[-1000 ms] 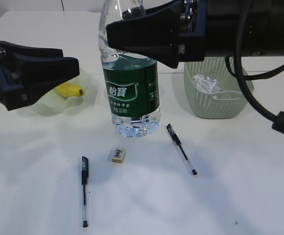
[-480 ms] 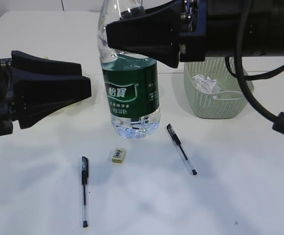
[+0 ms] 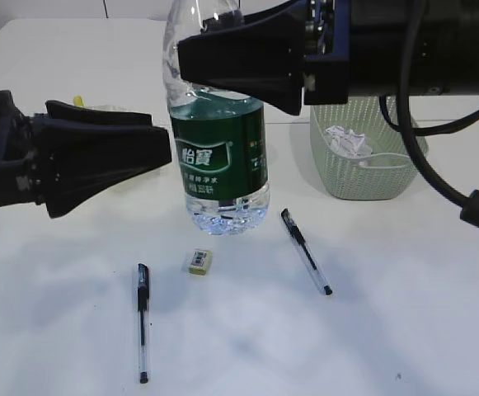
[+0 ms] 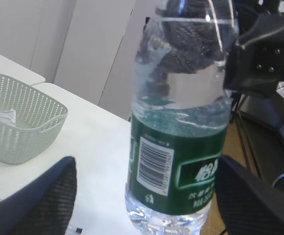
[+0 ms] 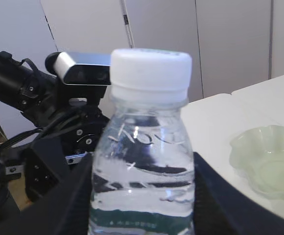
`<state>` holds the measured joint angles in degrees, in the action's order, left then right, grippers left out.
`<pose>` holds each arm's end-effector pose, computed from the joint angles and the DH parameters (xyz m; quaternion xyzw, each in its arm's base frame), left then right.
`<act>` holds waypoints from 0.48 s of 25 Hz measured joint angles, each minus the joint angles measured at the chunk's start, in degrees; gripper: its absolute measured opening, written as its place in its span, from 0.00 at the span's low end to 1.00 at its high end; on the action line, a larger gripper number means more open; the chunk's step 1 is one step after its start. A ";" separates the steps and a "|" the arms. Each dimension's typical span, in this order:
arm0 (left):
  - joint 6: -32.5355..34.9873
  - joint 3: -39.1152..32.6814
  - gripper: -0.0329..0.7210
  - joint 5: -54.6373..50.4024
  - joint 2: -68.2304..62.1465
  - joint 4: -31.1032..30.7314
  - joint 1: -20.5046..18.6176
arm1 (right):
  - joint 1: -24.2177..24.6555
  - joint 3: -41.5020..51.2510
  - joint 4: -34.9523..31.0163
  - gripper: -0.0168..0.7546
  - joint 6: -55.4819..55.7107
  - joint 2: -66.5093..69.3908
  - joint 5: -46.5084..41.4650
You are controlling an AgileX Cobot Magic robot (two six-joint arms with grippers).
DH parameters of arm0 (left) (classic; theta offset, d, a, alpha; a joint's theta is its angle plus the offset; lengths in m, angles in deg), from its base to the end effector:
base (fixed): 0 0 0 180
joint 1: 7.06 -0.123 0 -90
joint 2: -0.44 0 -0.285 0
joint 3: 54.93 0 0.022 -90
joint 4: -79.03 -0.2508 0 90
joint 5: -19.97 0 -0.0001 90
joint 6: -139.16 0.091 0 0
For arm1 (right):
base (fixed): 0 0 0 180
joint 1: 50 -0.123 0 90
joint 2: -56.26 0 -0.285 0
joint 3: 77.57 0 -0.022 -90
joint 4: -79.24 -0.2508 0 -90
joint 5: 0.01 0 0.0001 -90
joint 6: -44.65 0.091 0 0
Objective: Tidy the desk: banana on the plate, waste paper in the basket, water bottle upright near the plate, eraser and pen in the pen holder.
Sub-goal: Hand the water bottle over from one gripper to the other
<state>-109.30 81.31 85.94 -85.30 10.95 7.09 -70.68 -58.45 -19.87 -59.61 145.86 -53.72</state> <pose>0.2088 -0.1321 0.2650 0.2944 0.6413 -0.5216 0.4795 0.2525 0.1728 0.3421 -0.4061 0.6080 0.4373 0.5237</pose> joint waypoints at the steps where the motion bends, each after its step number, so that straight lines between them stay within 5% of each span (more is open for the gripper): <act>1: -0.28 0.00 0.89 0.12 -0.25 0.48 0.00 | 0.00 0.00 0.00 0.51 0.00 0.00 -0.25; 12: -0.95 0.00 0.91 0.55 -0.48 1.32 5.44 | 0.00 0.00 0.00 0.51 0.00 0.00 -1.64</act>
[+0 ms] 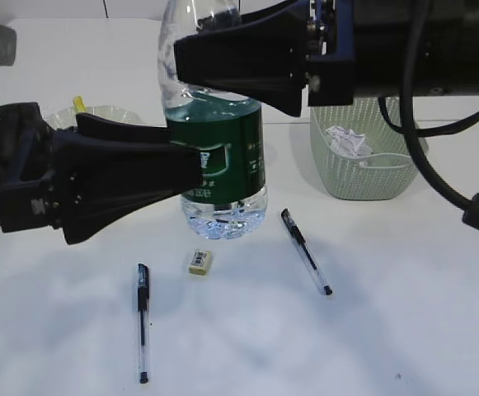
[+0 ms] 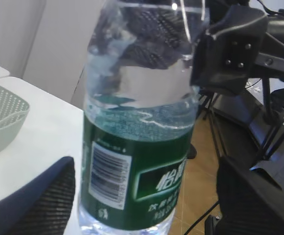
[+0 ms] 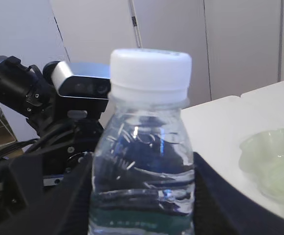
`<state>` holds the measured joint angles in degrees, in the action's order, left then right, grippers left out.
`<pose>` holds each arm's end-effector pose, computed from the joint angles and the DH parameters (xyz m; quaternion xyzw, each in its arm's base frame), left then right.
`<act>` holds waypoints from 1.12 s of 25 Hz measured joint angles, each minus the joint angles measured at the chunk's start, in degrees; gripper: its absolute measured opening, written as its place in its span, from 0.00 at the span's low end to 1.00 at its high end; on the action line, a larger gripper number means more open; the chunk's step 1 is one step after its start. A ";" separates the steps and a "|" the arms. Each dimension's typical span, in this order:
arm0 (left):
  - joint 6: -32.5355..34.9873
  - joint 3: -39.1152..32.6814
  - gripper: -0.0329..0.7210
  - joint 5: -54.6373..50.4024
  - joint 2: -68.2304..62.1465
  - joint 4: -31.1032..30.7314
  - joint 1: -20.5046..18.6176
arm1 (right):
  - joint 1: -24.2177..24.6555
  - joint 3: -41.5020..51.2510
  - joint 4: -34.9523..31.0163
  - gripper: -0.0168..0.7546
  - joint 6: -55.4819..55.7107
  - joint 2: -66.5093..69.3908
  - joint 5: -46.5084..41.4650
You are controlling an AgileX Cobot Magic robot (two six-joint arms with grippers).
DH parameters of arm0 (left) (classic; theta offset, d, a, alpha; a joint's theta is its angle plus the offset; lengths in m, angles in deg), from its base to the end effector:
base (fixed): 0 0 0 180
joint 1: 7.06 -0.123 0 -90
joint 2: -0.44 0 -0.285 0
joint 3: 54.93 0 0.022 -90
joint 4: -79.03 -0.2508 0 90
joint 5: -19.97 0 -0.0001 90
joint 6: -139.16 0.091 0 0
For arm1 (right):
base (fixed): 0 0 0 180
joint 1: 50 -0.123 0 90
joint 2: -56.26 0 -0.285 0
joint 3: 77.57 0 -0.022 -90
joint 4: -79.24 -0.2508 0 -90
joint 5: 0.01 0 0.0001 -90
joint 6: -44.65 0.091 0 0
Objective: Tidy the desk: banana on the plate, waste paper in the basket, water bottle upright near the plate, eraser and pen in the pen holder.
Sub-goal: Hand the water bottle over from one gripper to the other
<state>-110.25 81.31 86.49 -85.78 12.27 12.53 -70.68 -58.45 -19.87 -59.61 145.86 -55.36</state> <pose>0.1971 -0.1515 0.2650 0.3089 0.6276 -0.5541 0.4512 0.2502 0.1735 0.3430 -0.4117 0.6000 0.4471 0.5202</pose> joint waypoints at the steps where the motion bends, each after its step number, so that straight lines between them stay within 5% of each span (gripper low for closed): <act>1: 0.00 0.00 0.91 0.00 0.00 0.29 0.43 | 0.00 0.00 0.00 0.51 0.00 0.00 -0.38; 28: 0.00 0.00 0.88 1.48 0.00 2.62 1.42 | -5.72 0.00 0.00 0.51 -0.10 0.00 0.50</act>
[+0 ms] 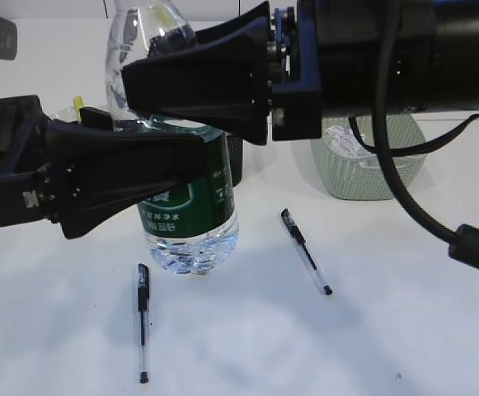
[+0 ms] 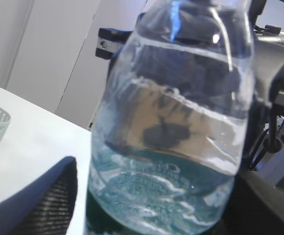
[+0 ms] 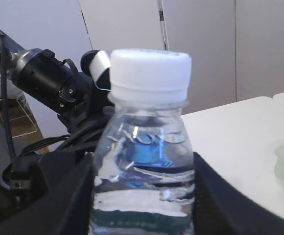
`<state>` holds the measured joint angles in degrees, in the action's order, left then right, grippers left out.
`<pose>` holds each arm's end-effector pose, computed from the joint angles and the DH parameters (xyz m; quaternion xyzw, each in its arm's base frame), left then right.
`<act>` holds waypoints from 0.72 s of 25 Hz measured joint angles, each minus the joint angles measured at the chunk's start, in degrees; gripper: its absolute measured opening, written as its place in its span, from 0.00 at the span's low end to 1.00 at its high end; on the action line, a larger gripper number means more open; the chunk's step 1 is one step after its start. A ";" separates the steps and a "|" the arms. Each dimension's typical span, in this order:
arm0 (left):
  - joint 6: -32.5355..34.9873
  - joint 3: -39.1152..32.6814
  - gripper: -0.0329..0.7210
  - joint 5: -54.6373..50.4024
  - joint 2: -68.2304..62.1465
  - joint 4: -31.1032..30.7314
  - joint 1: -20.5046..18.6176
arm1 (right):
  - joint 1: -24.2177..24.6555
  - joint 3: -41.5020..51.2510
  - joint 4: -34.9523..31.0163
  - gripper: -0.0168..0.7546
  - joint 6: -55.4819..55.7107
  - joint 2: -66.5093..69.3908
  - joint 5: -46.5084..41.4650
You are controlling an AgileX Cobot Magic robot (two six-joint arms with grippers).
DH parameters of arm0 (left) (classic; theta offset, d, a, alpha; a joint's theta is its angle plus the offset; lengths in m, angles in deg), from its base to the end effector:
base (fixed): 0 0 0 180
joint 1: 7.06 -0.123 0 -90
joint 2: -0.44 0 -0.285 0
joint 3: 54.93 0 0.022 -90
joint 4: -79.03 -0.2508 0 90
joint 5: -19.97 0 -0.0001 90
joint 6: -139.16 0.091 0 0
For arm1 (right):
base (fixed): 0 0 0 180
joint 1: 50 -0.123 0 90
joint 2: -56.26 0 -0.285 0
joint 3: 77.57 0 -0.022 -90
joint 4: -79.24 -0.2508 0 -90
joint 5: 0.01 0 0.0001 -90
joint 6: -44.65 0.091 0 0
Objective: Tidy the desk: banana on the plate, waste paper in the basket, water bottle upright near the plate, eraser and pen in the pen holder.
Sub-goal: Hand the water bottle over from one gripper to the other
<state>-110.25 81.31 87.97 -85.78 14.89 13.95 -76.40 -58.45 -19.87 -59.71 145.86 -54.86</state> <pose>0.1944 -0.1559 0.2693 0.2995 0.6130 -0.5740 0.4529 0.2324 0.1974 0.3427 -0.4401 0.5809 0.4691 0.4989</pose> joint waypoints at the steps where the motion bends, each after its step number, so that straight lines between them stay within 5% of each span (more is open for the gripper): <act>1: 0.00 0.00 0.86 0.13 0.00 0.00 0.00 | 0.00 0.00 0.00 0.51 0.00 0.02 0.00; 9: 0.00 0.00 0.62 0.73 0.00 -0.25 0.13 | 0.00 0.00 0.00 0.51 0.13 0.12 0.33; 18: 0.00 0.00 0.58 0.62 0.00 -0.47 0.13 | 0.00 0.00 0.00 0.51 0.13 0.12 0.66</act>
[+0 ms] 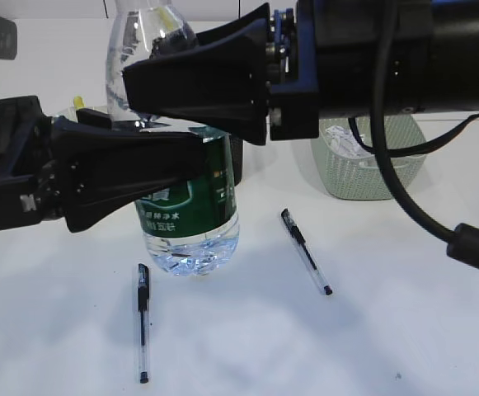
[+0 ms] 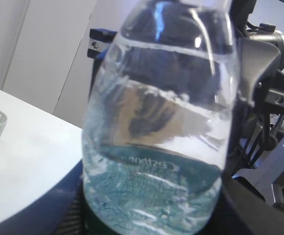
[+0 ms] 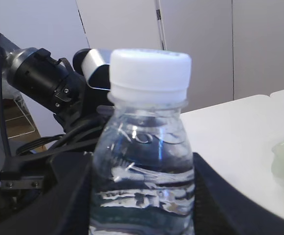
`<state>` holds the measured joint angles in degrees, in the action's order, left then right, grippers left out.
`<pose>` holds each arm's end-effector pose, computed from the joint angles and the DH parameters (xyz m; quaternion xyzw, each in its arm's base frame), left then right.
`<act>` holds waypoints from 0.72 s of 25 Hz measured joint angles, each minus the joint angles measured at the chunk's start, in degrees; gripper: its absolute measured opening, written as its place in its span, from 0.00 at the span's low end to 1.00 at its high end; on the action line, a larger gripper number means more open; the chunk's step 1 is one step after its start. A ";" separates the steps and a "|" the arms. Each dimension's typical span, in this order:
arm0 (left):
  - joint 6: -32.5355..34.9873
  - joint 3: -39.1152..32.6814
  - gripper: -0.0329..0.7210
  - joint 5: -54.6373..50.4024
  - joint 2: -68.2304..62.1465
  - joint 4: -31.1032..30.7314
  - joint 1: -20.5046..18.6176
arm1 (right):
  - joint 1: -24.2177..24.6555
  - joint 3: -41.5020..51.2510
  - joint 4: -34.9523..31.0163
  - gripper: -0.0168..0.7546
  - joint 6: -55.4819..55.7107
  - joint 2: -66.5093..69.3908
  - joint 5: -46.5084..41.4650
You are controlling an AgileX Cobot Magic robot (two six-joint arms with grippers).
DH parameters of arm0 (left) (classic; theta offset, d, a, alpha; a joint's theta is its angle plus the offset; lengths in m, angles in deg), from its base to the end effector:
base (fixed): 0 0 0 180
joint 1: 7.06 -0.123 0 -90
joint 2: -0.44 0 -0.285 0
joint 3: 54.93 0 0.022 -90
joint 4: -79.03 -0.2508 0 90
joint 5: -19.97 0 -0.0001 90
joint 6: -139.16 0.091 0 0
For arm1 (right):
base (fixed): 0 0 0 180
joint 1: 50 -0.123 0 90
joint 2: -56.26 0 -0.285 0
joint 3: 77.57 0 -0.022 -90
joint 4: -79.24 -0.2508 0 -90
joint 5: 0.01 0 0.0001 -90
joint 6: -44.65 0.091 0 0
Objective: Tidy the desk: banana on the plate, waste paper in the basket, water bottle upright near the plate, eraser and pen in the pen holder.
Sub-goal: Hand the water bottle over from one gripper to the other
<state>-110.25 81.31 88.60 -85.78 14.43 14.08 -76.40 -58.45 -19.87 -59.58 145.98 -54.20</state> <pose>0.1929 -0.1566 0.2696 0.3049 0.6091 -0.5773 0.4502 0.2337 0.1974 0.3417 -0.4371 0.5854 0.4659 0.4992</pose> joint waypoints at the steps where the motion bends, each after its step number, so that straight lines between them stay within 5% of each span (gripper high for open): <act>1: 0.00 0.00 0.58 -0.19 0.00 0.00 0.00 | 0.00 0.00 0.00 0.51 0.00 0.00 0.12; 18: 3.22 0.00 0.55 -6.22 0.00 -0.84 0.00 | -0.26 -0.10 3.90 0.65 1.55 0.00 4.78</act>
<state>-107.03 81.31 82.38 -85.78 13.59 14.08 -76.66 -58.55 -15.97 -58.03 145.98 -49.42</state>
